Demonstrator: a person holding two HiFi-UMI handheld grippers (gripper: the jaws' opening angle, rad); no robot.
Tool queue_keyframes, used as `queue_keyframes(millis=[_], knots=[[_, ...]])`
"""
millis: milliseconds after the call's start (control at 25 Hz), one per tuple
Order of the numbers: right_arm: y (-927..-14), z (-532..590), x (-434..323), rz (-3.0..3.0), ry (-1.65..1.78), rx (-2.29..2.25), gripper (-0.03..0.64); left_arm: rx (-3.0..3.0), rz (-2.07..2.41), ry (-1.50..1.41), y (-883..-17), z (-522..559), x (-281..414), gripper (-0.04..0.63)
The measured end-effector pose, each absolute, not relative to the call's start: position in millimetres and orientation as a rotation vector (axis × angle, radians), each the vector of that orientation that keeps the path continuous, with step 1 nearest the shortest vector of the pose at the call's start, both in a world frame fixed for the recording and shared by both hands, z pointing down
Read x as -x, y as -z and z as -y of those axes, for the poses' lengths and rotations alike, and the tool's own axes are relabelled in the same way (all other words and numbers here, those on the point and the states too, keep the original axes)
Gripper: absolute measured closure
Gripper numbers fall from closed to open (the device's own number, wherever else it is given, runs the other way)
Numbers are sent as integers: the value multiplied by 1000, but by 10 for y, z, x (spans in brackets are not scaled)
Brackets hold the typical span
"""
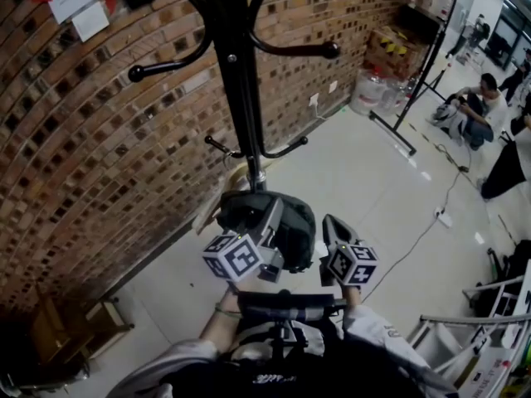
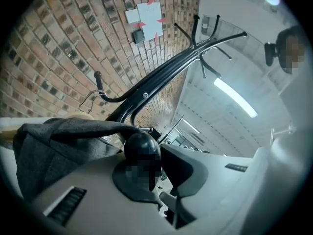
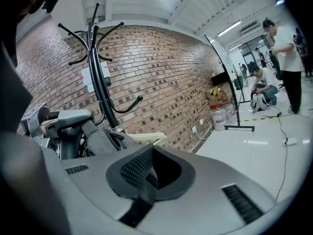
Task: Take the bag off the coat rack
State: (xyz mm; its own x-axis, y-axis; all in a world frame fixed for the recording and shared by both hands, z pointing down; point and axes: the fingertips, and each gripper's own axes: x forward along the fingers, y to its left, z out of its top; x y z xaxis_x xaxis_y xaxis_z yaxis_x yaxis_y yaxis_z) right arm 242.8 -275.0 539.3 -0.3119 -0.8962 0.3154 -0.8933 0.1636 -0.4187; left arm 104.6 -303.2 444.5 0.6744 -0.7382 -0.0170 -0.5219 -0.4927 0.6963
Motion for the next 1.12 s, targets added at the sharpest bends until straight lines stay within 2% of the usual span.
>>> queue_keyframes(millis=[640, 1120], knots=[[-5439, 2517, -2605, -2334, 870, 1857, 607, -2292, 954, 371, -4186, 2640, -1035, 563], [-5314, 2287, -2097, -2432, 811, 1801, 607, -2227, 963, 298, -4471, 2234, -668, 562]])
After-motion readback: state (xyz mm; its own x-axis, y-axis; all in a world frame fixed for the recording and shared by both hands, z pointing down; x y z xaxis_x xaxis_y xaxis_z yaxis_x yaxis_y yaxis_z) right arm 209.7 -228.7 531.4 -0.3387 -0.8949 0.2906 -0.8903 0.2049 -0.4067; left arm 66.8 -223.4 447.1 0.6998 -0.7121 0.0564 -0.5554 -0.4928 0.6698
